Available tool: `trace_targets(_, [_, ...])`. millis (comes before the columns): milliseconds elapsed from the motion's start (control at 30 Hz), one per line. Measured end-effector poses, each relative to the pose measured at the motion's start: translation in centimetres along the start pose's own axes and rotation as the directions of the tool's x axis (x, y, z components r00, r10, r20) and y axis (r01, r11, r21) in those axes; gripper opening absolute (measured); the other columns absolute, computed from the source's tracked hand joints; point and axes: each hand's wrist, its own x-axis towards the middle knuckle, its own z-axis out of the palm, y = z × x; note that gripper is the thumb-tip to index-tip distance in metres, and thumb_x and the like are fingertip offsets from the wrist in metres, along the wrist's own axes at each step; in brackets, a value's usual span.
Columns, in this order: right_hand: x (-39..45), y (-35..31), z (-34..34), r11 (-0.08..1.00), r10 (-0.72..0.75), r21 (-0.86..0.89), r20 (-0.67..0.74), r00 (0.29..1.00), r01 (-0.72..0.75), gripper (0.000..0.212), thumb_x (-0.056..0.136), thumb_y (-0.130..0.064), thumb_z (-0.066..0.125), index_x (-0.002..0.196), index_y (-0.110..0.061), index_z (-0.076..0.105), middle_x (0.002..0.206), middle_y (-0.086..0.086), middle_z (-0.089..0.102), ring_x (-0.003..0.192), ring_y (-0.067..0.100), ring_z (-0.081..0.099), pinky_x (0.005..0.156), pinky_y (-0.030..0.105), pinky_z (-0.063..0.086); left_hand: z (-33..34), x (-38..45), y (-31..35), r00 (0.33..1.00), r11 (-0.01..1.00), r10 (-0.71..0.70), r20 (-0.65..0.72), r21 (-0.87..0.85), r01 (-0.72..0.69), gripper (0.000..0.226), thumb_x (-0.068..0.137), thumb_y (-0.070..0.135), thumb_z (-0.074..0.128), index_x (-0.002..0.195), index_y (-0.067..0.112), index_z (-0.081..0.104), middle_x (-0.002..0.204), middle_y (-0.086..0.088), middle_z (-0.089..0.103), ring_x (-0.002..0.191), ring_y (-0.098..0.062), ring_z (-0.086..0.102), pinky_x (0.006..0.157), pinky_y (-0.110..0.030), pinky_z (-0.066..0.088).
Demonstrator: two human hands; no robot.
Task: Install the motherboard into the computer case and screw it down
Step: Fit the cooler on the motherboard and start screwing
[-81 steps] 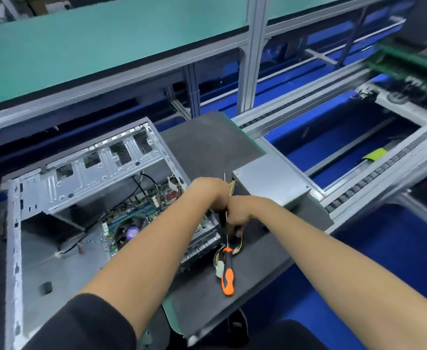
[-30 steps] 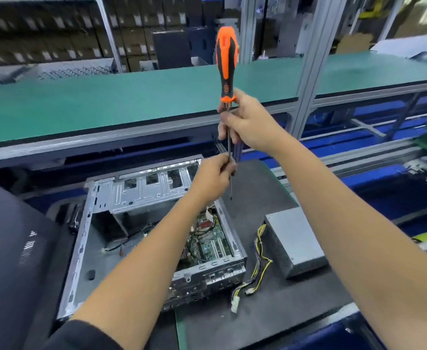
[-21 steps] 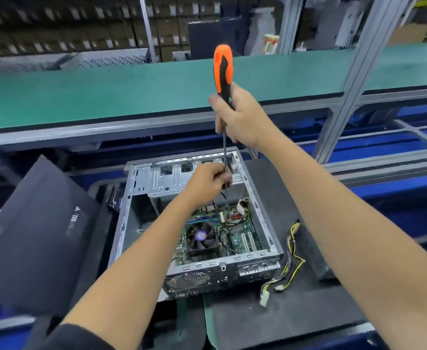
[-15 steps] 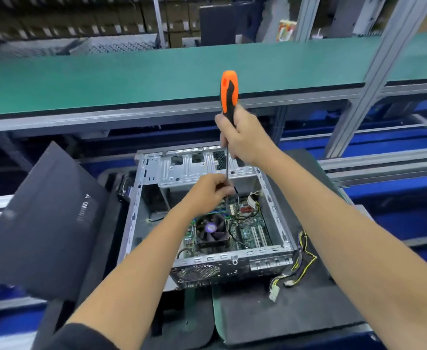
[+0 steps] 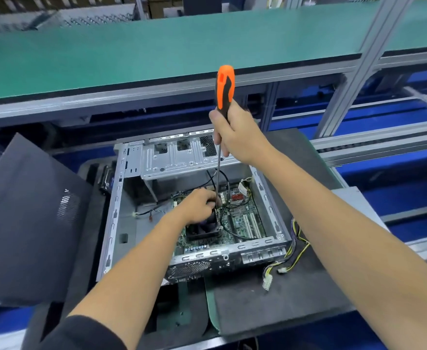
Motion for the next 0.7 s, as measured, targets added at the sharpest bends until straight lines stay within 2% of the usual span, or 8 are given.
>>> trace_targets(67, [0.0,0.0,-0.1,1.0,0.001,-0.001,0.005,1.0,-0.001,0.019,0.101,-0.029,0.038,0.097,-0.011,0.041,0.071,0.015,0.063,0.041,0.013,0.051,0.05,0.035,0.05,0.0,-0.2,0.1,1.0,1.0,0.013,0.0,0.003,-0.013,0.025,0.092,0.006,0.045,0.092,0.016,0.068,0.083,-0.003,0.064,0.067,-0.014,0.056,0.061,-0.026,0.041])
trace_targets(167, [0.2,-0.4,-0.3,1.0,-0.017,0.021,-0.003,1.0,0.017,0.015,0.101,-0.029,0.038,0.093,-0.017,0.041,0.07,0.013,0.062,0.04,0.013,0.05,0.046,0.028,0.046,0.1,-0.4,-0.1,0.998,0.998,0.037,-0.054,0.043,-0.035,0.016,0.089,0.018,0.054,0.09,0.01,0.068,0.086,-0.003,0.067,0.077,-0.019,0.06,0.07,-0.03,0.046])
trace_targets(300, [0.2,-0.8,-0.3,0.999,-0.032,0.02,0.006,0.999,0.032,0.014,0.101,-0.03,0.038,0.091,-0.021,0.04,0.069,0.012,0.062,0.04,0.014,0.051,0.045,0.024,0.046,0.5,-0.4,0.3,0.994,0.987,0.042,-0.098,0.157,-0.027,0.028,0.086,0.028,0.059,0.074,0.004,0.061,0.072,-0.011,0.063,0.066,-0.026,0.058,0.062,-0.037,0.048])
trace_targets(400, [0.2,-0.9,-0.2,0.999,-0.032,0.006,0.007,0.999,0.032,0.014,0.101,-0.03,0.038,0.09,-0.021,0.04,0.07,0.013,0.062,0.04,0.011,0.05,0.047,0.025,0.047,0.7,-0.2,0.9,0.993,0.977,0.016,-0.113,0.213,0.009,0.023,0.084,0.026,0.058,0.08,0.004,0.066,0.08,-0.01,0.067,0.074,-0.027,0.061,0.067,-0.039,0.052])
trace_targets(567, [0.3,-0.9,-0.3,0.999,-0.02,-0.036,0.032,0.999,0.021,0.019,0.101,-0.031,0.038,0.095,-0.014,0.043,0.069,0.008,0.063,0.042,0.014,0.054,0.052,0.03,0.052,1.5,0.2,1.3,0.991,0.99,-0.056,-0.124,0.12,0.071,0.016,0.074,0.012,0.058,0.073,-0.004,0.062,0.074,-0.017,0.064,0.069,-0.029,0.061,0.06,-0.04,0.05])
trace_targets(700, [0.5,-1.1,-0.6,0.999,0.026,-0.038,0.089,0.996,-0.023,0.017,0.1,-0.033,0.039,0.094,-0.018,0.043,0.067,0.002,0.065,0.044,0.018,0.058,0.049,0.022,0.049,2.1,0.3,0.9,0.985,0.997,-0.079,-0.155,-0.031,0.075,0.014,0.074,0.007,0.062,0.076,-0.007,0.061,0.08,-0.018,0.062,0.066,-0.024,0.055,0.059,-0.037,0.047])
